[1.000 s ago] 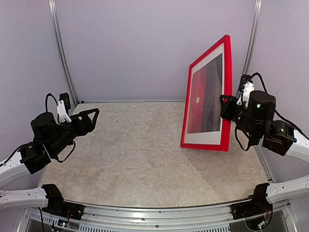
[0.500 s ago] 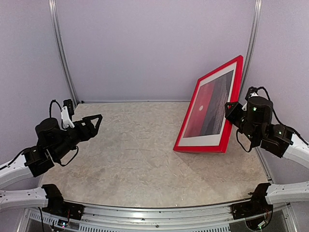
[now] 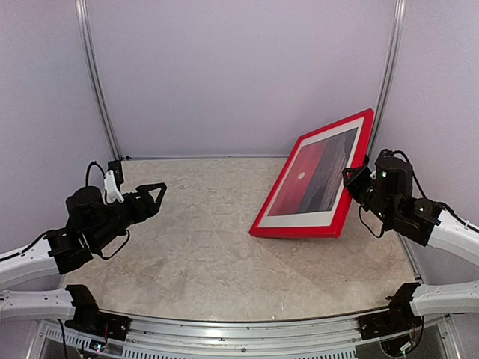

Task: Put the photo into the frame
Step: Turn over the photo frame.

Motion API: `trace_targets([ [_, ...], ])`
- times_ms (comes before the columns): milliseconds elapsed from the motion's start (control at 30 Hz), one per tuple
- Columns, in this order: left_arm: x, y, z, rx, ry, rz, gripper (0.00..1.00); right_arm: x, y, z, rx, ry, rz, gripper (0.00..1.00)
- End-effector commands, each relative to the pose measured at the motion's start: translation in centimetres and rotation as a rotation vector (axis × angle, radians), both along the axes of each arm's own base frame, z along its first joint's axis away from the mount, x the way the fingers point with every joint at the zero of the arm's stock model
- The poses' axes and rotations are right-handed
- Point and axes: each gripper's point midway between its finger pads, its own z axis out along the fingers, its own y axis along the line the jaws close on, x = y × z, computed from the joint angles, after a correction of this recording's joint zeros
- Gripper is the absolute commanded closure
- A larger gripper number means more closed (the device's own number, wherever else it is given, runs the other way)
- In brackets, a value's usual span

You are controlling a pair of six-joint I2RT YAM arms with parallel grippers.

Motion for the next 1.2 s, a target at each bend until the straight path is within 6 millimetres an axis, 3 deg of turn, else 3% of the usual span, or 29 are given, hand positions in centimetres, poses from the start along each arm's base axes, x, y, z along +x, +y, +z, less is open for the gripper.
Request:
trace_targets([
  [0,-0.1,-0.7,-0.1,-0.024,-0.007,-0.021,0.14,0.8,1.2,3.0,0.113,-0.106,0.037,1.0],
  [200,-0.2,-0.9,-0.8,-0.023,0.002,-0.025,0.14,1.5,2.5,1.5,0.126,-0.071,0.072,1.0],
  [467,-0.7,-1.0,-1.6,-0.03,0.009,-0.035,0.14,2.1,4.0,-2.1,0.172,-0.001,0.109,1.0],
  [1167,-0.9,-2.4,-5.9,0.01,0.121,-0.047,0.13,3.4,6.4,-8.2,0.185,0.132,0.14,1.0],
])
